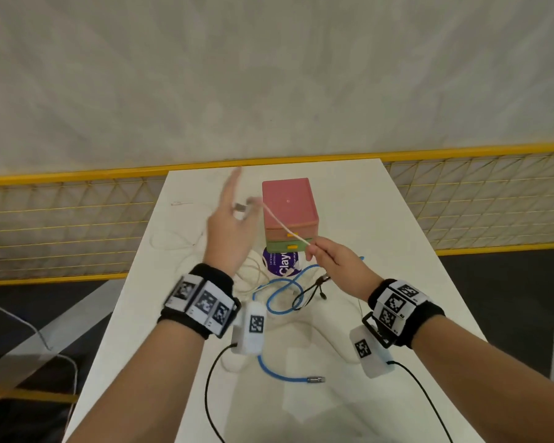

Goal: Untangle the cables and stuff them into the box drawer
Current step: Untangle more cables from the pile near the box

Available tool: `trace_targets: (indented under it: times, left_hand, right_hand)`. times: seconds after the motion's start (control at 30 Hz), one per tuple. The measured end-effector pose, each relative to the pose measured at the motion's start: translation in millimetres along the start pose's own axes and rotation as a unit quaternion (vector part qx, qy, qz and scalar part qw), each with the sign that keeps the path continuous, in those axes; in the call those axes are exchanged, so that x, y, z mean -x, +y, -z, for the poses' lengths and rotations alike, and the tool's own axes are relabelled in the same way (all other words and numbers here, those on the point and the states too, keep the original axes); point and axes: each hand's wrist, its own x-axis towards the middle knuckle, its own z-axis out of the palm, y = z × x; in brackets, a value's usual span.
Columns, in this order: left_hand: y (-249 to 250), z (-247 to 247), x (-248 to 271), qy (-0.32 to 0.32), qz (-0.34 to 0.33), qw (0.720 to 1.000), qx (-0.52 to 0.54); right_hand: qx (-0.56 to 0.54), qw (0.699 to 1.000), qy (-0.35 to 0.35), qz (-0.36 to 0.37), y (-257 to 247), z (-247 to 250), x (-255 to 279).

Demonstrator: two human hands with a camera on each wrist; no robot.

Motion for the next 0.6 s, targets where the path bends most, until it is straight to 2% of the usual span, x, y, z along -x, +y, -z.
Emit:
trace_targets:
  times: [0.07,0.1,0.17,0.23,0.3,0.37,0.43,0.47,0.5,0.6]
  left_hand:
    - [-0.2,-18.8,16.2,-0.143,-0.016,0.989,-0.036]
    - [-4.4,-27.4,20.9,-0.186,-0.019,0.981,-0.059]
    - [-8.5,-33.1,25.2,-0.204,-0.020,0.976,-0.074]
    - [-7.8,-27.2,18.7,-0.167,-0.031,0.983,-0.065]
    - [-5.1,-12.1,6.8,-0.063,-0.056,0.995,-0.056]
    - [-5.0,2.9,-5.7,0.047,-0.068,0.995,-0.057]
    - [-5.7,7.1,-7.0,0.091,-0.073,0.990,-0.080]
    - [-5.7,4.3,-4.3,0.082,-0.069,0.992,-0.070]
    - [-5.3,0.6,-0.4,0.046,-0.064,0.995,-0.057]
    - [-4.9,-16.7,17.8,-0.127,-0.073,0.985,-0.096]
  right_hand:
    - [-0.008,1.000,0.002,0.024,-12.8,-1.1,-4.1]
    - [-0.016,0.999,0.003,0.036,-18.5,-1.3,-5.8]
    - [-0.032,0.998,0.003,0.054,-24.9,0.2,-7.4]
    - [-0.033,0.998,-0.001,0.053,-21.4,2.8,-5.8]
    - [-0.016,1.000,-0.003,0.023,-8.4,5.6,-0.7]
    - [0.012,1.000,-0.004,-0.001,5.8,6.2,4.0]
    - [0.031,0.999,-0.003,-0.007,11.7,4.1,5.1]
    - [0.029,1.000,0.001,-0.004,10.2,2.6,4.3]
    - [0.023,1.000,0.004,0.003,6.5,1.1,2.4]
    - [0.006,0.999,0.002,0.047,-10.0,-2.5,-4.3]
